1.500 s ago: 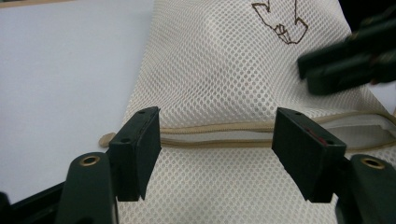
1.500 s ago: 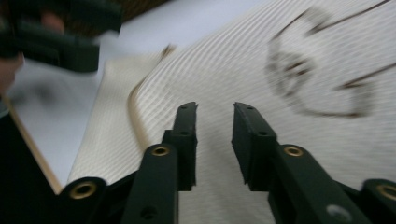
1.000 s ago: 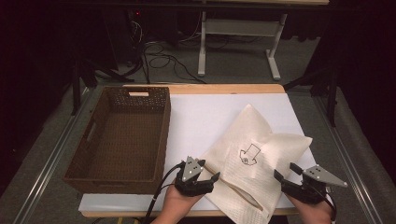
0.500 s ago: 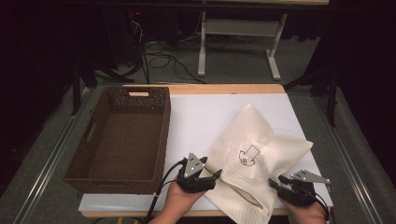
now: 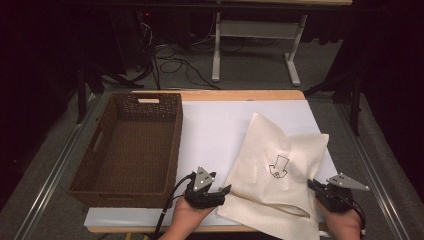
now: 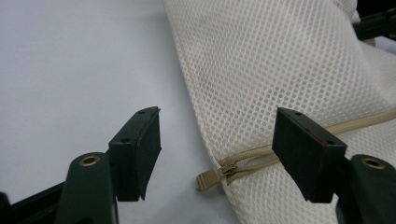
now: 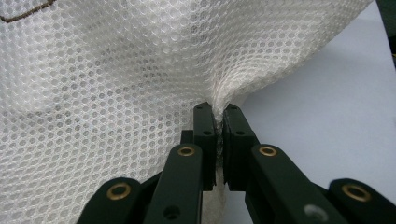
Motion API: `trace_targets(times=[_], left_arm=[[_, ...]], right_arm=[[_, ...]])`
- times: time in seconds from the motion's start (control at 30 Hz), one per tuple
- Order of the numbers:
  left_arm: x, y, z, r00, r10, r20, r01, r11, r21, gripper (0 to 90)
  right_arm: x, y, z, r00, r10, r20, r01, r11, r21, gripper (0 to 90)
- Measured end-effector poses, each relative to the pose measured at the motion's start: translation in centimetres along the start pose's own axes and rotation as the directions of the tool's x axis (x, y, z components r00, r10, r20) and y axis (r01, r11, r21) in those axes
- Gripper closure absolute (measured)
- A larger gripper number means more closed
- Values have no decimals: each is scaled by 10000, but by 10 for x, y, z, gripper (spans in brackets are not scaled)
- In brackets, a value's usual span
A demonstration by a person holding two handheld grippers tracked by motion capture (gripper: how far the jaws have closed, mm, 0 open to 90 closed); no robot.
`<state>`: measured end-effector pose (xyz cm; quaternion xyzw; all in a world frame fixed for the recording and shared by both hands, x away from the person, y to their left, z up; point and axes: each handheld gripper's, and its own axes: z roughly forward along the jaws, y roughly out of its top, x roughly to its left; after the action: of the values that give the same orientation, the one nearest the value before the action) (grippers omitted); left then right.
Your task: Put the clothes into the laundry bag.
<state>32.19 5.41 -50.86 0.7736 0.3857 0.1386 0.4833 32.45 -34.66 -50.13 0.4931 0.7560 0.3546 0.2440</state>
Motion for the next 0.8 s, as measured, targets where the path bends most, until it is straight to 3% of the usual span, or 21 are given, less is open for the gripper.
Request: trace_targets(times=[0.07, 0.1, 0.13, 0.27, 0.3, 0.4, 0.53, 0.6, 0.8], left_arm=[[2, 1, 12, 9999, -134, 61, 131, 9988, 474, 327], [4, 3, 20, 9992, -234, 316, 209, 9969, 760, 330], [4, 4, 26, 9985, -248, 487, 202, 9955, 926, 345], [0, 7, 43, 9985, -70, 544, -20, 9865, 1635, 401], [-1, 7, 44, 9988, 145, 471, -218, 9871, 1587, 418], [-5, 7, 46, 9946, 689, 771, -808, 9832, 1638, 563], [-5, 7, 45, 9922, 731, 1008, -891, 9824, 1642, 732], [-6, 7, 44, 9920, 847, 933, -986, 9829, 1558, 829], [-5, 5, 31, 9936, 1064, 378, -1100, 9879, 1094, 864]], right_arm=[[2, -1, 1, 10000, -27, -20, 27, 10000, 31, 871], [2, -1, 1, 10000, -66, -4, 66, 10000, 13, 870], [3, -2, 1, 9999, -136, 25, 136, 9999, 36, 869], [3, -7, -2, 10000, -29, 22, 29, 9999, 110, 868], [4, -8, -3, 10000, 18, 9, -18, 9999, 118, 867], [5, -10, -4, 10000, -60, 17, 60, 9999, 152, 866], [6, -11, -5, 10000, -52, -23, 52, 9998, 188, 866], [6, -10, -4, 10000, -68, -52, 69, 9998, 200, 867], [5, -5, 1, 9998, -123, -169, 126, 9998, 155, 874]])
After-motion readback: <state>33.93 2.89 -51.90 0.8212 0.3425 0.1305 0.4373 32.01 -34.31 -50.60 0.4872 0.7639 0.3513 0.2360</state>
